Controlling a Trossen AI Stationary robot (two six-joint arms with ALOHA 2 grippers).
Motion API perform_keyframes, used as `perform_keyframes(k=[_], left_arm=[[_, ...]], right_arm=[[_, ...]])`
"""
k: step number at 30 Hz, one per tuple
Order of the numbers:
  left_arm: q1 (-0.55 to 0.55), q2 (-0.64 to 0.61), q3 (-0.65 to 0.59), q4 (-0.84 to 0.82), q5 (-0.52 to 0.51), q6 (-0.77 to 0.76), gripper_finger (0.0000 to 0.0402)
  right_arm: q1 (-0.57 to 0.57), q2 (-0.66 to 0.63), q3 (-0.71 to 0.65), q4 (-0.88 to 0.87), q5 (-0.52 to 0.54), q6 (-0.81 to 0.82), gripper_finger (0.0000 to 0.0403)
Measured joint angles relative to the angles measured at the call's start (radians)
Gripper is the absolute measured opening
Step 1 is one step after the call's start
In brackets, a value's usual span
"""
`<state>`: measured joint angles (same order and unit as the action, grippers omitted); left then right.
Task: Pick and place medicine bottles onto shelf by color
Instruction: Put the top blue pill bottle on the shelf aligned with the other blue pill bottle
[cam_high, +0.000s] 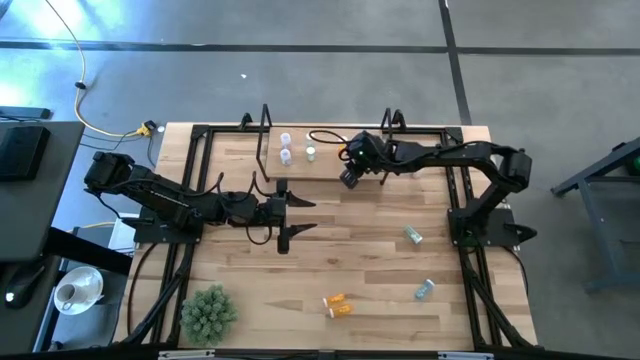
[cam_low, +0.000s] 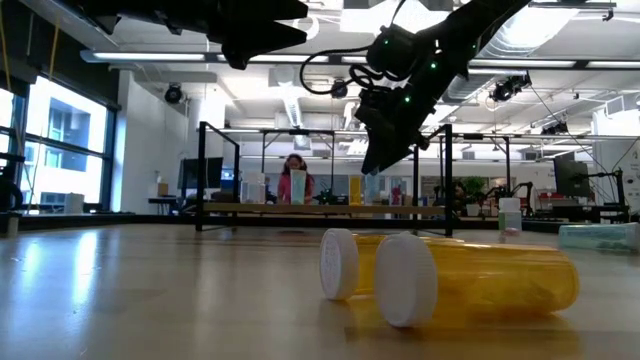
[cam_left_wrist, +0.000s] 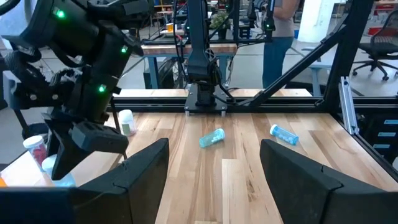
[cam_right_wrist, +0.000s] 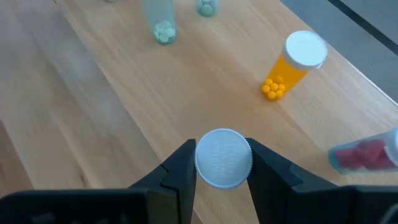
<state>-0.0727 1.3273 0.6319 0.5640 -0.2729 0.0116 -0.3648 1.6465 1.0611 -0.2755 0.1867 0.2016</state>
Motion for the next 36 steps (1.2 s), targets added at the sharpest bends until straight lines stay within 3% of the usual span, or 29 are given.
perform_keyframes(k=[36], left_arm=[[0.000,0.000,0.000,-0.022,0.000,0.000,0.0241]], right_arm=[[0.000,0.054,-0.014,0.079,0.010,0.008,0.0110]])
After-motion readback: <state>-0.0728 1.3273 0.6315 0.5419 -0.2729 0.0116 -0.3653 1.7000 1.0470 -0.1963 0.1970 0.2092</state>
